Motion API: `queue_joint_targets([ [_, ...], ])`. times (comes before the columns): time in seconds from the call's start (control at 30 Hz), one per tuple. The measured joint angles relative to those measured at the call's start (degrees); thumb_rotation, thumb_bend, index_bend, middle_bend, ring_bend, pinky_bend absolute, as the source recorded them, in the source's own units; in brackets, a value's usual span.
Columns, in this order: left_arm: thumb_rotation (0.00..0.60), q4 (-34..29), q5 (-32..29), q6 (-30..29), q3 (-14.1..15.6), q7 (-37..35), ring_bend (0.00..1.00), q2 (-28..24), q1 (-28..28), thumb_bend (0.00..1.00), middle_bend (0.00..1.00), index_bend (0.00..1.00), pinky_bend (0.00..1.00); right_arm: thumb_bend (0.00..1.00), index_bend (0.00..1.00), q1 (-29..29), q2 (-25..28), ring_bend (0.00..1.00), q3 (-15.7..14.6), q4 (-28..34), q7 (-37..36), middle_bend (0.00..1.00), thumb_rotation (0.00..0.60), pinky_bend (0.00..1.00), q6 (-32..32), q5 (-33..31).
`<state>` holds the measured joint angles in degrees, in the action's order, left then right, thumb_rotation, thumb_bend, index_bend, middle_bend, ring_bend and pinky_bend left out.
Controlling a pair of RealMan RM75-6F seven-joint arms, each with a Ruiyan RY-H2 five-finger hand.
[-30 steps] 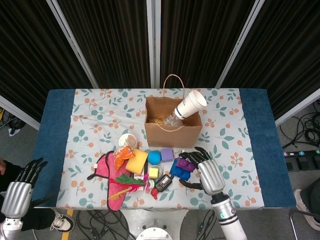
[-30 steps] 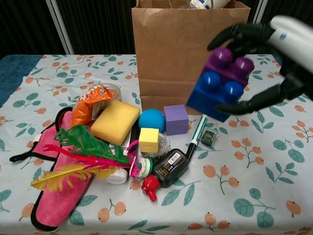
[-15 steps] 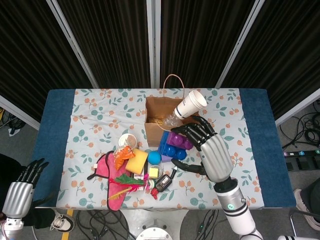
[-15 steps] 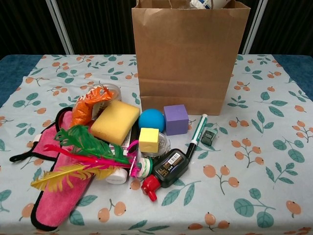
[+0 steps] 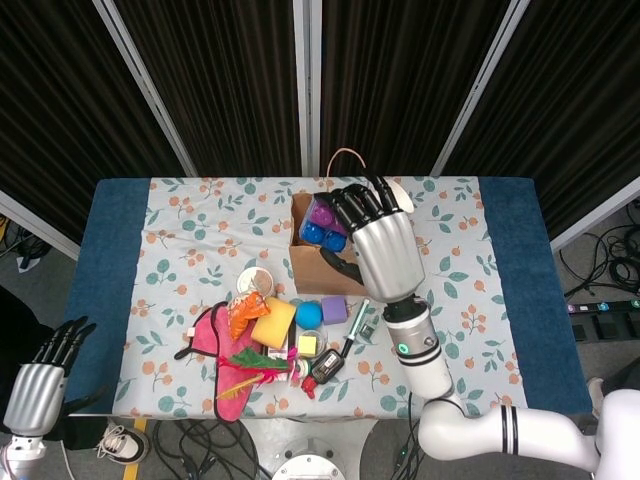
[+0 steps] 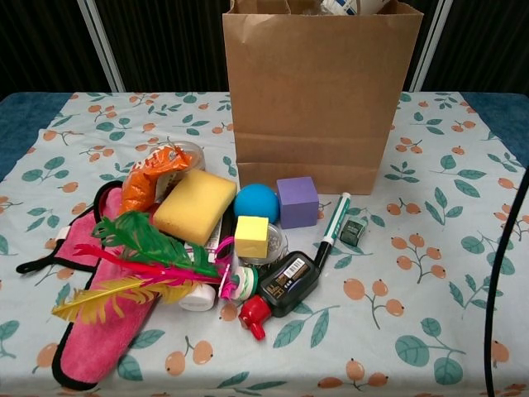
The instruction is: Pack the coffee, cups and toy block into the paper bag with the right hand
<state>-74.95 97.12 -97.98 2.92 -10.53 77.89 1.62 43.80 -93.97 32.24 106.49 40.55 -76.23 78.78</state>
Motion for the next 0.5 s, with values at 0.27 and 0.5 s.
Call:
queue_joint_targets([
  [0.27, 0.6, 0.0, -0.36, 0.22, -0.09, -0.59, 0.12, -0.03, -0.01, 0.16, 0.19, 0.18, 0.23, 0.14, 0.31, 3.95, -4.27, 0.31, 0.68, -9.7, -0.33, 0.44, 0.6, 0.19, -1.16, -3.7],
  [0.5, 0.6, 0.0, -0.82, 0.44, -0.24, -1.0, 0.12, -0.09, 0.01, 0.16, 0.19, 0.18, 0.23, 0.1, 0.28, 5.55, -5.69, 0.24, 0.43, -14.88, -2.87, 0.36, 0.6, 0.12, -0.82, -7.94],
])
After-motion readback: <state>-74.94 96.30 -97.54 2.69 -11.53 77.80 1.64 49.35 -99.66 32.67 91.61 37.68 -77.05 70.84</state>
